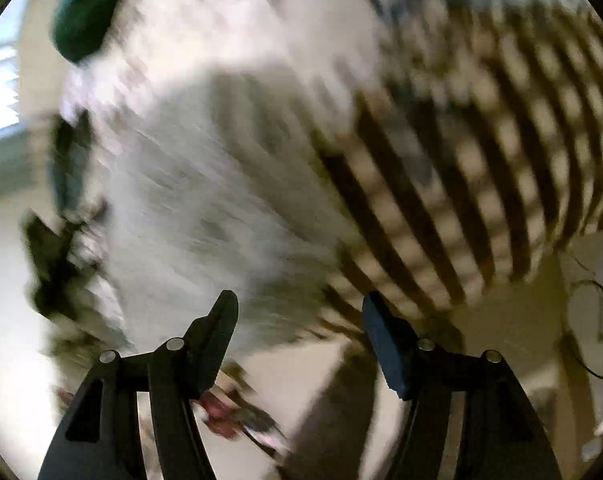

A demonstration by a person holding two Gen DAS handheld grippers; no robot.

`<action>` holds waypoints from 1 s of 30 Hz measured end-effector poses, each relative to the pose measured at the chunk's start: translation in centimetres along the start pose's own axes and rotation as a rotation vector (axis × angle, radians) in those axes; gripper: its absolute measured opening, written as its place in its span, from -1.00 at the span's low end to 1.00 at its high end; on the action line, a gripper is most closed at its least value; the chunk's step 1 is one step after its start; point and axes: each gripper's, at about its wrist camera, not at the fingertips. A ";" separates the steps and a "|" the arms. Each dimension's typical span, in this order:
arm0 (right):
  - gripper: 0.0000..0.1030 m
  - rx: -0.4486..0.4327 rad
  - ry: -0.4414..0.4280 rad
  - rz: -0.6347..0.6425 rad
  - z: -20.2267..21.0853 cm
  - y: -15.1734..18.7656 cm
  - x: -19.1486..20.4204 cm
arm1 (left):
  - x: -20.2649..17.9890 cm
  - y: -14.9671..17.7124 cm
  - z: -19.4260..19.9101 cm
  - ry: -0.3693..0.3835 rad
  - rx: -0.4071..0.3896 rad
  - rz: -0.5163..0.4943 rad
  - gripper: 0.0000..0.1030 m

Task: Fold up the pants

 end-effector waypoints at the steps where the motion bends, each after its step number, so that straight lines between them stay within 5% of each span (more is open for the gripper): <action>1: 0.31 -0.026 -0.021 0.010 0.8 -0.6 0.5 | -0.1 0.0 0.5 0.010 -0.010 0.000 0.67; 5: 0.32 -0.107 -0.077 0.051 1.4 -5.5 3.3 | -0.2 0.2 2.0 0.044 -0.038 -0.004 0.67; 8: 0.32 -0.056 -0.133 0.055 -1.8 -9.5 4.5 | 0.1 0.1 1.4 0.034 -0.028 -0.006 0.67; 9: 0.32 -0.039 -0.118 0.053 -2.9 -10.3 4.6 | 0.2 0.1 1.0 0.022 -0.021 -0.007 0.67; 12: 0.45 0.032 0.126 0.070 -6.9 -12.1 4.2 | 1.6 0.5 -0.7 -0.019 0.013 -0.006 0.67; 18: 0.97 0.023 -0.122 0.060 -5.0 -10.1 2.5 | 4.1 2.2 1.3 0.185 0.007 0.093 0.68; 23: 1.00 0.161 -0.258 0.077 -8.1 -7.4 0.2 | 4.4 4.9 2.5 0.426 0.010 0.153 0.75; 30: 1.00 0.199 -0.302 0.089 -12.2 -7.5 0.2 | 4.0 5.9 0.0 0.389 0.045 0.089 0.76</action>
Point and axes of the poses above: each gripper's, at about its wrist camera, not at the fingertips, and z roughly against the way its jaws point, x to its left, y to its underside, and after that the axes turned 1 degree about -y, right-handed
